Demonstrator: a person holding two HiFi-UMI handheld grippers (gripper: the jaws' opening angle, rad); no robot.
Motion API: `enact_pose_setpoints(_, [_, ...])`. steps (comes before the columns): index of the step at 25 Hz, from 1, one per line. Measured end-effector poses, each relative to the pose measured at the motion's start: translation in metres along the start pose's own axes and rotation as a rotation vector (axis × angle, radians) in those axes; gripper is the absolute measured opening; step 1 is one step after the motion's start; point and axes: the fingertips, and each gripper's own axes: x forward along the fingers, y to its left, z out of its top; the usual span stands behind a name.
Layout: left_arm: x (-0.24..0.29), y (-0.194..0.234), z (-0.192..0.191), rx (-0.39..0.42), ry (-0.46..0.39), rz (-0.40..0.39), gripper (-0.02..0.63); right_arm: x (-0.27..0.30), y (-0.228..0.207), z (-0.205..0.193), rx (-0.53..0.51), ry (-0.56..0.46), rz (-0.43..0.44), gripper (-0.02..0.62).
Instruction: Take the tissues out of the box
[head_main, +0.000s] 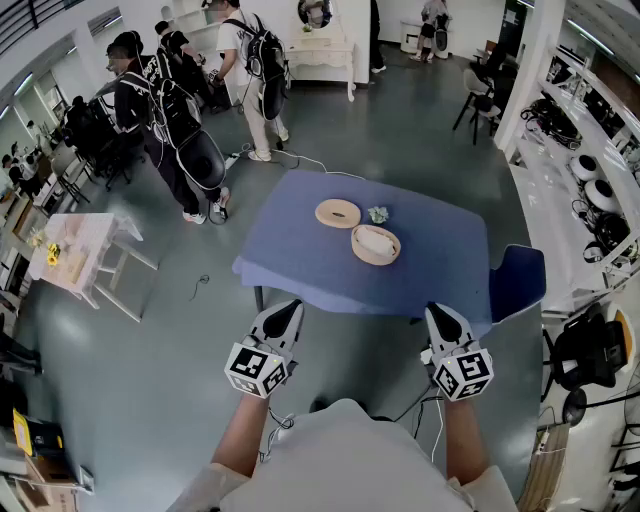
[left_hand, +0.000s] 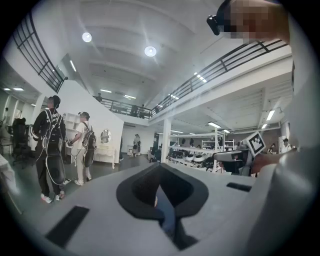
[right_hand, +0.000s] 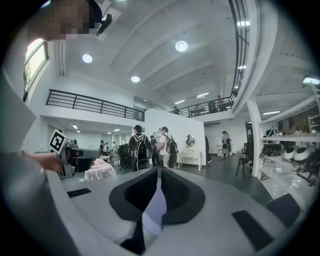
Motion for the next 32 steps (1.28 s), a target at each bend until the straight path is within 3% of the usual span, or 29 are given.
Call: enact_pose_setpoints(32, [0.013,-0.038,-0.02,-0.021,0.037,0.035,0.008,-0.019,-0.031,-0.014,0.009,0.021,0.008,0.051])
